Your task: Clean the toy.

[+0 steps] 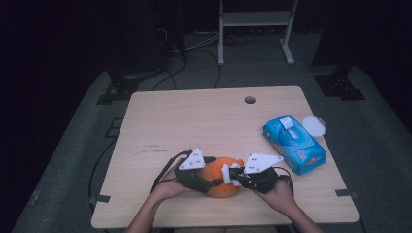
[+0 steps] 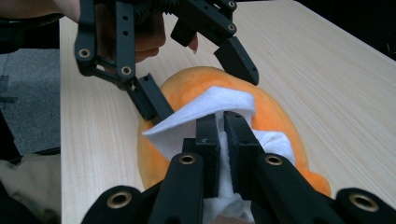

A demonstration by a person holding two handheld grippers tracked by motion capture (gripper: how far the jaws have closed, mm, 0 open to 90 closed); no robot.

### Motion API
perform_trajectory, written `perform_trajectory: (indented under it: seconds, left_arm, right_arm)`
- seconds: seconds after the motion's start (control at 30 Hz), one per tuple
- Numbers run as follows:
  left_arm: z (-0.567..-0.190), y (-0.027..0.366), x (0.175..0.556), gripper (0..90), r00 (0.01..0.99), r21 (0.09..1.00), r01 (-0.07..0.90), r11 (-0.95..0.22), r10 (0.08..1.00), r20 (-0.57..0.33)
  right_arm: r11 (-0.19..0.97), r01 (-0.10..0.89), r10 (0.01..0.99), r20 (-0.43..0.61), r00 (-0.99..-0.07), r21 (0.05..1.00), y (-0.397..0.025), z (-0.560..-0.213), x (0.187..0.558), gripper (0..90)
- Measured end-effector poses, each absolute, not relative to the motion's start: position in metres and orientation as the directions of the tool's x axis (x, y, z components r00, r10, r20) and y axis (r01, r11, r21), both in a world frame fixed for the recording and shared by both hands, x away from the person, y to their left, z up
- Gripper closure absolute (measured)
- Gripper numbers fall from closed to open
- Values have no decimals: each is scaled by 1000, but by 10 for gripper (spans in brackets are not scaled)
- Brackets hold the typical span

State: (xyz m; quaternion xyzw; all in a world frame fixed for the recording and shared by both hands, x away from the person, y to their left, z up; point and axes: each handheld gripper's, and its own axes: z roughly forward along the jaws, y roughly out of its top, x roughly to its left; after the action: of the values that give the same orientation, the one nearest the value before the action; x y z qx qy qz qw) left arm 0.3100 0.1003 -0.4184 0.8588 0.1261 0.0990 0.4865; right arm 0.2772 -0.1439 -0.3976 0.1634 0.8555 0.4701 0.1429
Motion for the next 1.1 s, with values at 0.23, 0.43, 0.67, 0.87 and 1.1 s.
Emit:
perform_trajectory:
  seconds: [0.23,0.43,0.67,0.87,1.1]
  left_arm:
    - [-419,113,315,266,943,858,167,-485,332,4]
    - [-414,100,312,218,945,869,135,-477,325,31]
    - [-417,101,309,275,953,861,116,-494,298,42]
    - [-421,114,314,286,953,863,154,-482,304,0]
    - [-416,110,312,225,958,863,161,-478,286,-20]
  right_arm:
    - [484,204,453,-45,-890,851,-162,-405,288,840]
    - [491,182,440,-62,-896,852,-154,-403,282,840]
    - [481,154,424,-76,-902,863,-145,-397,281,840]
    - [471,201,453,-41,-891,859,-160,-407,291,840]
    - [463,178,438,-50,-898,868,-154,-404,285,840]
